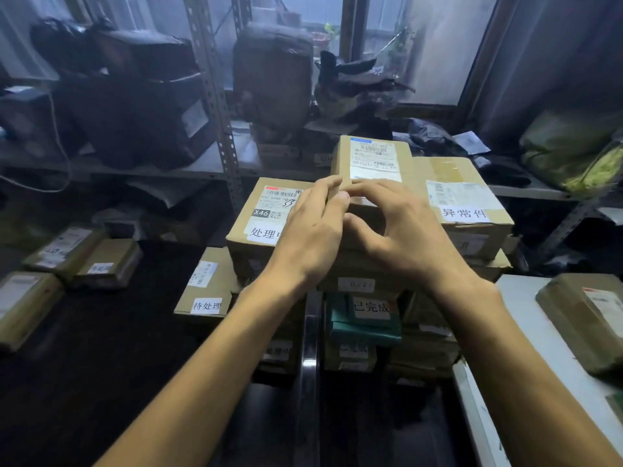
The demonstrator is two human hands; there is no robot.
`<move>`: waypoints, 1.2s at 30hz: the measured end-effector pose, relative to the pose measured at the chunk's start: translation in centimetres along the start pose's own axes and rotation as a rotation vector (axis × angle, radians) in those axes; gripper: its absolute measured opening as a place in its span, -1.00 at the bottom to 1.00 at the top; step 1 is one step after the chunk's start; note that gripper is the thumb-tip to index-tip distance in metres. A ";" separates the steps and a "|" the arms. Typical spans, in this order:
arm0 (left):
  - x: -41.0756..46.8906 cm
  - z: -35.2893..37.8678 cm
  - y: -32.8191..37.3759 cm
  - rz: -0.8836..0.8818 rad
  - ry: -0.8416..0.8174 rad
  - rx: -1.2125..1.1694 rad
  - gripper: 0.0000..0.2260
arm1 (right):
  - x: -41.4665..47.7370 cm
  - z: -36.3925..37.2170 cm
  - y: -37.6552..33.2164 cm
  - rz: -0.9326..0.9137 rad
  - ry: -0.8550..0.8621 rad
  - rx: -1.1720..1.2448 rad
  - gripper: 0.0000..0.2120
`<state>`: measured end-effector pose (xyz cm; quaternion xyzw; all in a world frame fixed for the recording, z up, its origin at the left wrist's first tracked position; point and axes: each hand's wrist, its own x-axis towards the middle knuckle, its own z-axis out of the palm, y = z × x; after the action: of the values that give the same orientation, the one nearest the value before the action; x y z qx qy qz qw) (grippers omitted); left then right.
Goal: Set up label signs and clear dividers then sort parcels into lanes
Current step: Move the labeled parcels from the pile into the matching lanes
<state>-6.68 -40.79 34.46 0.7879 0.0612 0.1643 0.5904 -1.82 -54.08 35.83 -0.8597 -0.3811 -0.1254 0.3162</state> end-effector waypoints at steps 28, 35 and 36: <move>-23.7 -46.6 -14.3 -0.282 0.520 0.200 -0.75 | 4.1 31.0 -34.7 -0.119 -0.510 0.426 -0.69; -24.8 -51.5 -18.1 -0.366 0.557 0.134 -0.75 | 5.3 38.3 -37.9 0.073 -0.554 0.712 -0.71; -24.7 -51.4 -18.4 -0.369 0.538 0.128 -0.75 | 5.4 38.5 -37.8 0.081 -0.553 0.713 -0.73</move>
<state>-45.09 4.22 25.14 0.7275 0.3668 0.2525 0.5220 -26.92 -7.06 25.61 -0.7127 -0.4365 0.2603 0.4835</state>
